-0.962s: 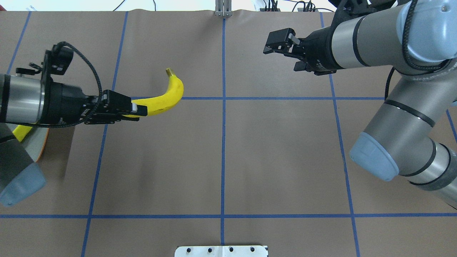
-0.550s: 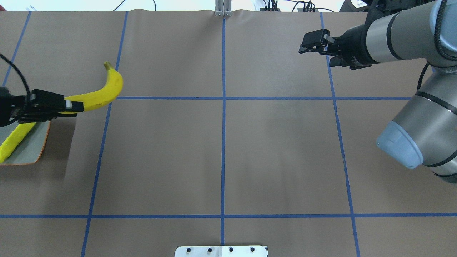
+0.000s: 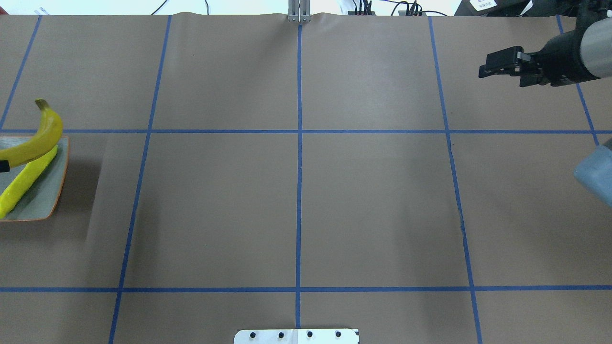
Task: Transfer all bananas from basket to plate
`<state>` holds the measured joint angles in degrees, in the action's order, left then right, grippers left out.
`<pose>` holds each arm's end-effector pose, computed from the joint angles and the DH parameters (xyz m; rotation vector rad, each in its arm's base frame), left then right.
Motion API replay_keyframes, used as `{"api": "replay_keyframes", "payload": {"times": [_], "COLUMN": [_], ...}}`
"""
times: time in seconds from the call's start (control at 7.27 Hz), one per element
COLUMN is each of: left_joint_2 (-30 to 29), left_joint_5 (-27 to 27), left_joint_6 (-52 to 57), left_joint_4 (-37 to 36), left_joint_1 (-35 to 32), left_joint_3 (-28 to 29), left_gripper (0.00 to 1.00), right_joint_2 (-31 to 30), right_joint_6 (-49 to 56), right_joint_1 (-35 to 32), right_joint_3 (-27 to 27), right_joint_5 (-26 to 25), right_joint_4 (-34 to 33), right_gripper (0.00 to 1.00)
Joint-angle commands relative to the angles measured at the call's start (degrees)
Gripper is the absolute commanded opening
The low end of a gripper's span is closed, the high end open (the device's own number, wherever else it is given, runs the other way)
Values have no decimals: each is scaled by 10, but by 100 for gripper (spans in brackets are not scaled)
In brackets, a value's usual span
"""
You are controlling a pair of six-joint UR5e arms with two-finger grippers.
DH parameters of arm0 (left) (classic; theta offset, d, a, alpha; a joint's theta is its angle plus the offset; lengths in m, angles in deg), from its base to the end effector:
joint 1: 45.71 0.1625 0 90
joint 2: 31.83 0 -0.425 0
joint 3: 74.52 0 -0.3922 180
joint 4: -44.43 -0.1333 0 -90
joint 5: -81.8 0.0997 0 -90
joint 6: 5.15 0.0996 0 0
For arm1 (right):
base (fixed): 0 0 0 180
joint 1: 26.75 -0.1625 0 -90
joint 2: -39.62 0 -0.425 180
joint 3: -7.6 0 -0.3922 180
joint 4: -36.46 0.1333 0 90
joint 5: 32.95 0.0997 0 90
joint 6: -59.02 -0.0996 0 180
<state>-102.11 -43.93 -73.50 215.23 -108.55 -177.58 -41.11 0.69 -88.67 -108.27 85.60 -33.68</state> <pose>0.0934 -0.3467 0.5343 0.4426 1.2753 -0.2035 -0.1682 -0.4974 0.3247 0.3704 -0.9778 0.2401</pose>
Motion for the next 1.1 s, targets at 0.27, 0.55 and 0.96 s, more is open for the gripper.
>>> {"api": "replay_keyframes", "payload": {"times": [0.27,0.55,0.96], "left_joint_2": [-11,-23,-25], "left_joint_5": [0,4,5], "left_joint_6": [124,126,125], "left_joint_4": [84,86,100], "left_joint_1": [-61,-73,-73], "left_joint_3": [162,186,185], "left_gripper": [0,0,99], "right_joint_2": [-22,-23,-24], "right_joint_6": [48,49,48], "right_joint_1": [-35,-37,-38], "right_joint_3": [5,4,4], "right_joint_5": [27,29,29], "right_joint_4": [2,2,2], "right_gripper": [100,100,100]}}
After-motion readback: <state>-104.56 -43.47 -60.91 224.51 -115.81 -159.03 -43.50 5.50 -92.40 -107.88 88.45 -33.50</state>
